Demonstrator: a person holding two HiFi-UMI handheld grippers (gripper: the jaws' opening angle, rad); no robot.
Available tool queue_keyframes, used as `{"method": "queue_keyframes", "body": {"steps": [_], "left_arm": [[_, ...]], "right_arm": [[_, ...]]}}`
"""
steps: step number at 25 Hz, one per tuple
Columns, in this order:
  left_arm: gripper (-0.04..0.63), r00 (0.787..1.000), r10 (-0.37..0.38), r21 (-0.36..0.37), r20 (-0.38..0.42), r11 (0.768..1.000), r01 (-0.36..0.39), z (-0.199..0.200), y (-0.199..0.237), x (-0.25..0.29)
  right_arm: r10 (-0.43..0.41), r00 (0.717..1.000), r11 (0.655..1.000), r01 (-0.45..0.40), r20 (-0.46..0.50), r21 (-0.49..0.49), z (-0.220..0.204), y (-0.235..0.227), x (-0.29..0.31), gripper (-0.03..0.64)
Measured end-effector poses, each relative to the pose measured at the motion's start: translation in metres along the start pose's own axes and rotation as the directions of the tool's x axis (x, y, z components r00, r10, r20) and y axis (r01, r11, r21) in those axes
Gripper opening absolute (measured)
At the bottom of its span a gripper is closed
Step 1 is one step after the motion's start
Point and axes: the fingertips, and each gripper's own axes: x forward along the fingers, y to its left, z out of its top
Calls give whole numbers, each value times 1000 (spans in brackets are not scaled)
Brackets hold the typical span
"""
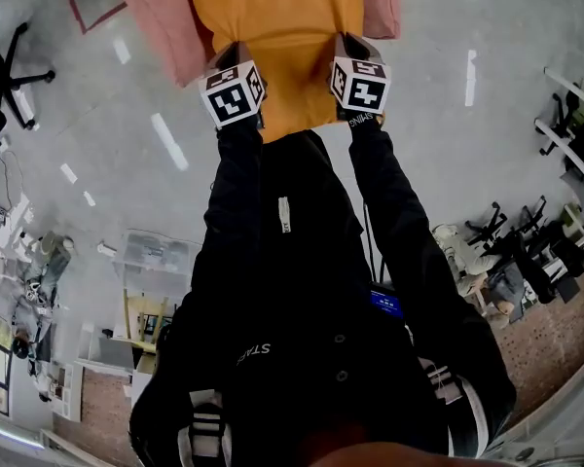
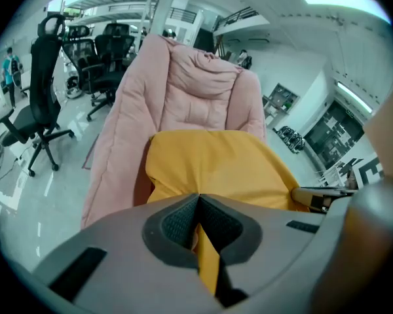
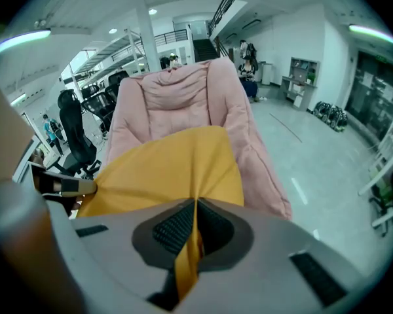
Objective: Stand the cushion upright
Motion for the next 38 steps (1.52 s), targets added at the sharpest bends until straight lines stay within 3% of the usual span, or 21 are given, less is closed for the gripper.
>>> {"method": "queue_keyframes", "body": {"steps": [7,16,21,28,33,38], "left_arm": [[5,987,-10,19,163,1000,7,69,-8,-43],[5,938,5,34,346,999,-18,170,-7,-67],[5,896,1,63,445,997,-33,227,-12,-75],[5,813,-10,81,582,996,-46,314,-18,-85],[5,759,-18,88,651,995,-52,366,-18,-83],[5,721,-9,81,693,995,-66,407,-11,-70]], "right_arm": [[-1,988,1000,2,157,-11,64,15,-30,21],[19,954,1000,-13,300,-23,162,32,-34,21],[16,927,1000,-11,375,-15,218,37,-34,21],[16,875,1000,-14,484,-7,303,43,-26,21],[10,831,1000,-4,556,-12,356,46,-17,21],[16,797,1000,-1,604,-24,399,52,0,22]]}}
